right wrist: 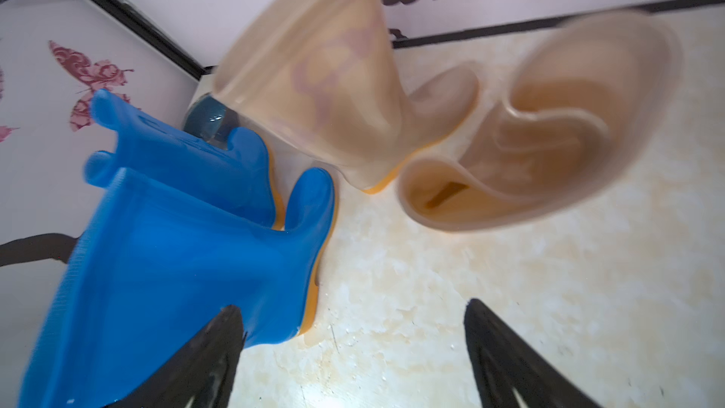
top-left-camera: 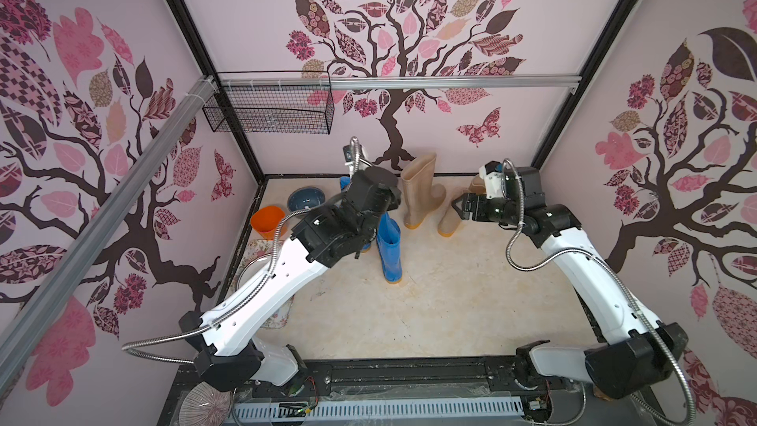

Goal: Match and arrange rain boots in pairs
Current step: Place the rain boot at the center of the board, then pick up the rain boot at the center of the board.

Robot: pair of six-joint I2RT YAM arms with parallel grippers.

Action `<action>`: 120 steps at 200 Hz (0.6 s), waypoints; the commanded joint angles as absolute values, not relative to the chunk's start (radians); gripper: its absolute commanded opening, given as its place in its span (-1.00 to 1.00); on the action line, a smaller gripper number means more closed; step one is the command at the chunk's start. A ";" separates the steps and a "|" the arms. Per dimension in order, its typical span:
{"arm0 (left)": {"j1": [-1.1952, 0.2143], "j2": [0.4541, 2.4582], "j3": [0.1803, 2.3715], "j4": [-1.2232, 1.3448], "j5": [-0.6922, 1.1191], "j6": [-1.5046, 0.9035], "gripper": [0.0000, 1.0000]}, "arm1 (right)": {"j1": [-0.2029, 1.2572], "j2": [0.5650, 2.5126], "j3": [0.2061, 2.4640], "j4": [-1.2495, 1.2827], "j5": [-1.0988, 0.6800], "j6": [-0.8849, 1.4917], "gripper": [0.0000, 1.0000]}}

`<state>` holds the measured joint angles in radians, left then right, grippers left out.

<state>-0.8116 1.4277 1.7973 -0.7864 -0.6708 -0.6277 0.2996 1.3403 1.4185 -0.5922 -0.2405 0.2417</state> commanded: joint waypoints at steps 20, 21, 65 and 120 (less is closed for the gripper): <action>-0.549 1.379 1.838 -0.854 -0.426 -0.530 0.40 | 0.437 1.527 1.708 -0.629 -0.221 0.131 0.94; -0.541 1.379 1.839 -0.858 -0.420 -0.532 0.40 | 0.440 1.534 1.717 -0.630 -0.222 0.128 0.94; -0.260 1.393 1.840 -0.969 -0.177 -0.593 0.52 | 0.606 1.866 2.161 -0.829 -0.132 -0.004 0.99; -0.149 1.401 1.739 -0.964 -0.073 -0.638 0.64 | 0.651 2.030 2.362 -0.895 -0.144 0.018 0.99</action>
